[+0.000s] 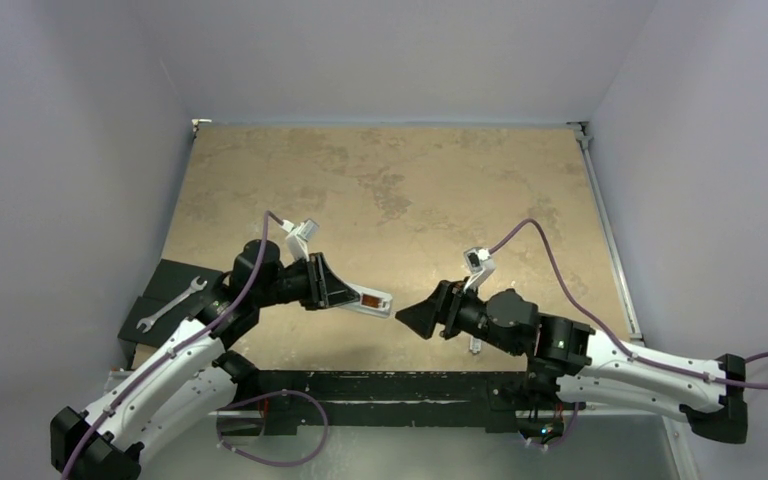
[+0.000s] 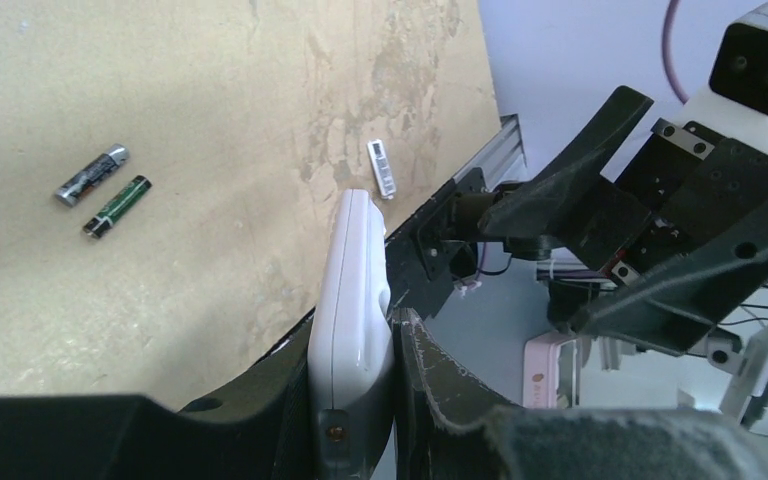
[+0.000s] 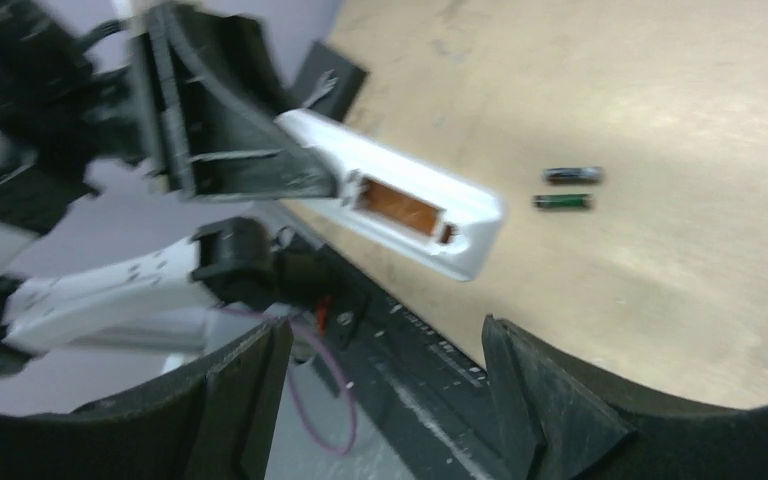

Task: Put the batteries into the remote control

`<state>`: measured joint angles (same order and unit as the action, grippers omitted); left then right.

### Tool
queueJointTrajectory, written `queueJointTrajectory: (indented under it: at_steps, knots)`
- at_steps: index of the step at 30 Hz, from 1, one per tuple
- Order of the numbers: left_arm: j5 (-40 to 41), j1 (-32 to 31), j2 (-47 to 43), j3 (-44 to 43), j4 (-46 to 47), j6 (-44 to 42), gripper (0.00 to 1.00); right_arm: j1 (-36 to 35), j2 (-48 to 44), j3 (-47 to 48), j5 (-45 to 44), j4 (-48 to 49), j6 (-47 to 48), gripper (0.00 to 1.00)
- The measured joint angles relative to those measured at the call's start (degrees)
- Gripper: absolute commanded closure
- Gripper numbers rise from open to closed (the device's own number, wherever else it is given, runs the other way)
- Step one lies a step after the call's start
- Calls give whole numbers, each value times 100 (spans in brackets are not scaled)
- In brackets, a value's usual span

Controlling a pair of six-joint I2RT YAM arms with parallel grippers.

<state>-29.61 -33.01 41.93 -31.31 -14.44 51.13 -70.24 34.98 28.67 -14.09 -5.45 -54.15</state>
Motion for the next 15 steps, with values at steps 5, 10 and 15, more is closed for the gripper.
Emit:
queueJointTrajectory:
  at_steps: [5,10,15]
  knots:
    - [186,0,-37,-107,-323,-240,100,0,111,317,-581,-1340,-442,18]
    - [245,0,-76,-111,-463,-380,100,0,22,354,-903,-2492,-835,11]
    - [282,0,-74,-111,-479,-450,100,0,400,796,-1130,-3456,-1012,10]
